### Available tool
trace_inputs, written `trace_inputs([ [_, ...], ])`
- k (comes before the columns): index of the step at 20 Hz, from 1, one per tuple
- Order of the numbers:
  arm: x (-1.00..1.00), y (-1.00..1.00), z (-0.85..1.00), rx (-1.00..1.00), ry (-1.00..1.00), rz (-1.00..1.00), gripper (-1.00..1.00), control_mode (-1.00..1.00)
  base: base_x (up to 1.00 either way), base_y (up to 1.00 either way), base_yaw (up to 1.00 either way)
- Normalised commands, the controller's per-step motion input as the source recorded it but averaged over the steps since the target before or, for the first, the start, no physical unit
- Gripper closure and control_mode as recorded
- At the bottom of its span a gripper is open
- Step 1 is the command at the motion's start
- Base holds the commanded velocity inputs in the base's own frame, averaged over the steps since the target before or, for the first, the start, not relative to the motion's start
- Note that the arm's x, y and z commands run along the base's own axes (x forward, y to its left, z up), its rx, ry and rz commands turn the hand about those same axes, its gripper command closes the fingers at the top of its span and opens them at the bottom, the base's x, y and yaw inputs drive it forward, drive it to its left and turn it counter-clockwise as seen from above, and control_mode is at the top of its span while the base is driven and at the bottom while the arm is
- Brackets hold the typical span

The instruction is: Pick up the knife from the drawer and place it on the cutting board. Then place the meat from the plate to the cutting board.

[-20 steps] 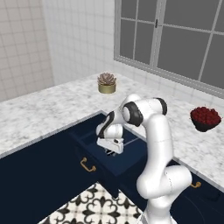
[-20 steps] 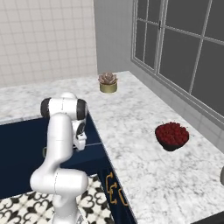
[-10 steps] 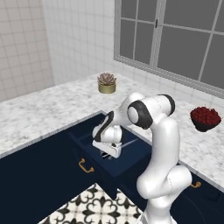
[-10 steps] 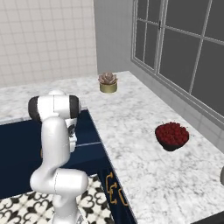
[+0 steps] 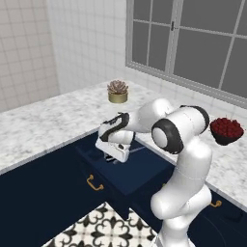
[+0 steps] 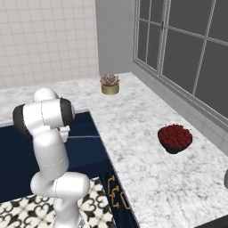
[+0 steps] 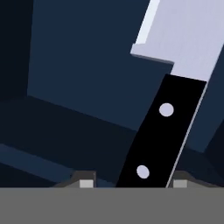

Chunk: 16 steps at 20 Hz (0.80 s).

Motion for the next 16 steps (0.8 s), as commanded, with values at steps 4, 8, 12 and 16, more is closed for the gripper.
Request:
trace_inputs([
  [4, -0.15, 0.80, 0.77, 0.16, 0.08, 0.06, 1.00, -1.00, 0.00, 0.00, 0.00],
  [8, -0.24, 0.94, 0.53, 0.01, 0.08, 0.20, 1.00, -1.00, 0.00, 0.00, 0.00],
  [12, -0.40, 0.60, 0.49, -0.06, -0.02, 0.15, 1.00, -1.00, 0.00, 0.00, 0.00],
  [16, -0.38, 0.01, 0.53, -0.28, -0.12, 0.21, 1.00, -1.00, 0.00, 0.00, 0.00],
])
